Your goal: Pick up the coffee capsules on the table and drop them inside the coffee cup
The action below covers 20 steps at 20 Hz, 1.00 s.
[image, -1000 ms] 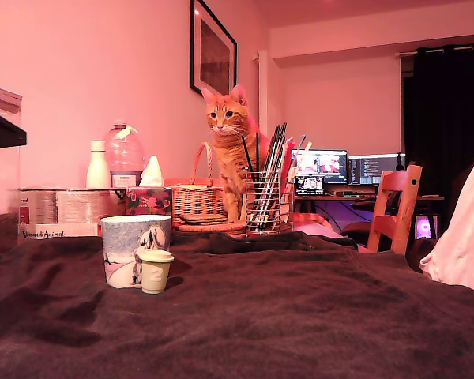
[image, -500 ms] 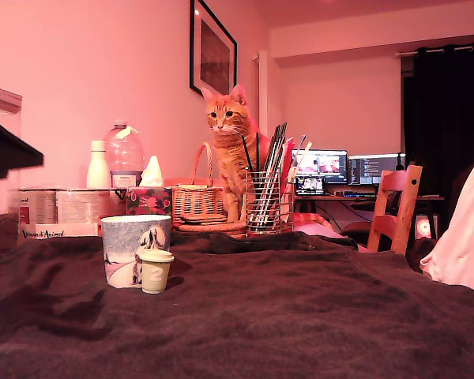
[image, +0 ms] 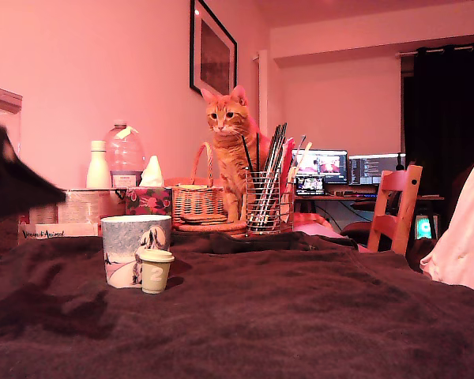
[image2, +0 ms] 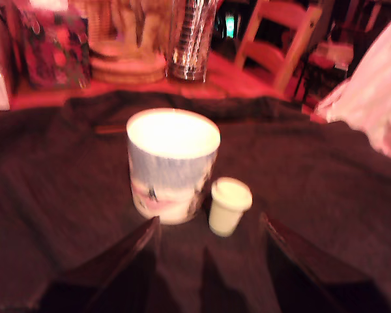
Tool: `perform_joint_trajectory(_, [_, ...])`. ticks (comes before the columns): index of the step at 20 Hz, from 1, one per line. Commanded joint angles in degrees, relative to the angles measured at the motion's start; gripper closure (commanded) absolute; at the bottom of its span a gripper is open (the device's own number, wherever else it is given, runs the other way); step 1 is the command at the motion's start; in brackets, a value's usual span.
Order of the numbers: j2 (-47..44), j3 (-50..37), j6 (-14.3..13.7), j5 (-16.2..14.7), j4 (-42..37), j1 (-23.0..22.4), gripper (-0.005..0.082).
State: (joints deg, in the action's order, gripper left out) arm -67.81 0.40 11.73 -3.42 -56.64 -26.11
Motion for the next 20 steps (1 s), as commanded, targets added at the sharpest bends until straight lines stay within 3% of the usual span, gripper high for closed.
perform_joint_trajectory(1, [-3.7,-0.7,-0.4,-0.1,-3.7,-0.9,0.0324])
perform_joint_trajectory(3, [-8.5,-0.5,-0.4,-0.2,-7.4,-2.0,0.0324])
perform_joint_trajectory(5, [-11.7,0.5,-2.4,-0.7,-9.6,-2.8,0.0324])
perform_joint_trajectory(8, [-14.7,2.9,-3.5,-2.6,-8.7,-4.1,0.0324])
perform_joint_trajectory(11, [-17.5,5.9,-6.2,-3.6,-6.4,-4.8,0.0324])
perform_joint_trajectory(20, [-28.7,15.5,-8.8,-3.7,-3.2,-4.8,0.0324])
